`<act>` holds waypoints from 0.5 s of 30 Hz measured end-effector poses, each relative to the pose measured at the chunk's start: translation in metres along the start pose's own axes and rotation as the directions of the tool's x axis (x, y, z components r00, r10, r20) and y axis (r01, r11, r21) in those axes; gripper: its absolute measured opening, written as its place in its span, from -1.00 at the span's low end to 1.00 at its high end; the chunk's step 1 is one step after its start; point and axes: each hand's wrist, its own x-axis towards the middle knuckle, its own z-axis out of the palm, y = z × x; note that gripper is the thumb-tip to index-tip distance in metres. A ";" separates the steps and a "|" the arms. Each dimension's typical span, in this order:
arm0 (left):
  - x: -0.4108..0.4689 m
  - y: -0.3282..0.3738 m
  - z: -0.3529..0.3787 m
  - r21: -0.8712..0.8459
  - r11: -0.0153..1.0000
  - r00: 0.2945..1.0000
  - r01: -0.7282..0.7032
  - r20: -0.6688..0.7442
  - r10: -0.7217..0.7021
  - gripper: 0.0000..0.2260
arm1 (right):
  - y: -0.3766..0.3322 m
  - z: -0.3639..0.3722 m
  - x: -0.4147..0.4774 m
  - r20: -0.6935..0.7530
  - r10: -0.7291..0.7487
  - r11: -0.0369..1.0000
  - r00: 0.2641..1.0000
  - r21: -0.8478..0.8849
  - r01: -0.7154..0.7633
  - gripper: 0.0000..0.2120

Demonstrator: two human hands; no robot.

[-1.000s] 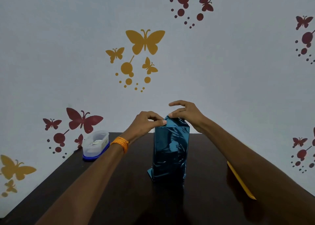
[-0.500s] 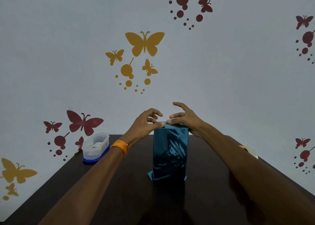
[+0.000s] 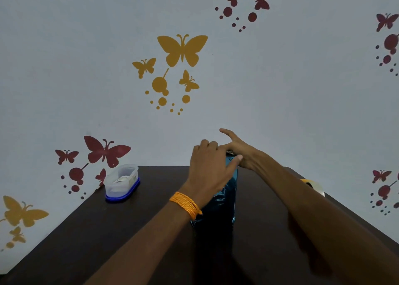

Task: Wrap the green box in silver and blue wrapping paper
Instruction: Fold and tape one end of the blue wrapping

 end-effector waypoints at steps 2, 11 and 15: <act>-0.005 0.010 0.003 0.046 0.998 0.998 0.043 0.053 -0.045 -0.29 | 0.000 0.001 0.000 0.002 -0.001 1.000 1.000 -0.010 0.001 -0.29; -0.018 0.010 0.025 0.104 0.990 0.990 0.099 0.088 -0.108 -0.11 | -0.002 0.000 -0.006 -0.005 -0.057 0.998 0.998 -0.027 0.056 -0.40; -0.019 0.007 0.027 0.106 0.990 0.993 0.096 0.062 -0.103 -0.10 | -0.010 -0.010 -0.007 -0.187 -0.151 0.980 0.971 -0.154 0.123 -0.68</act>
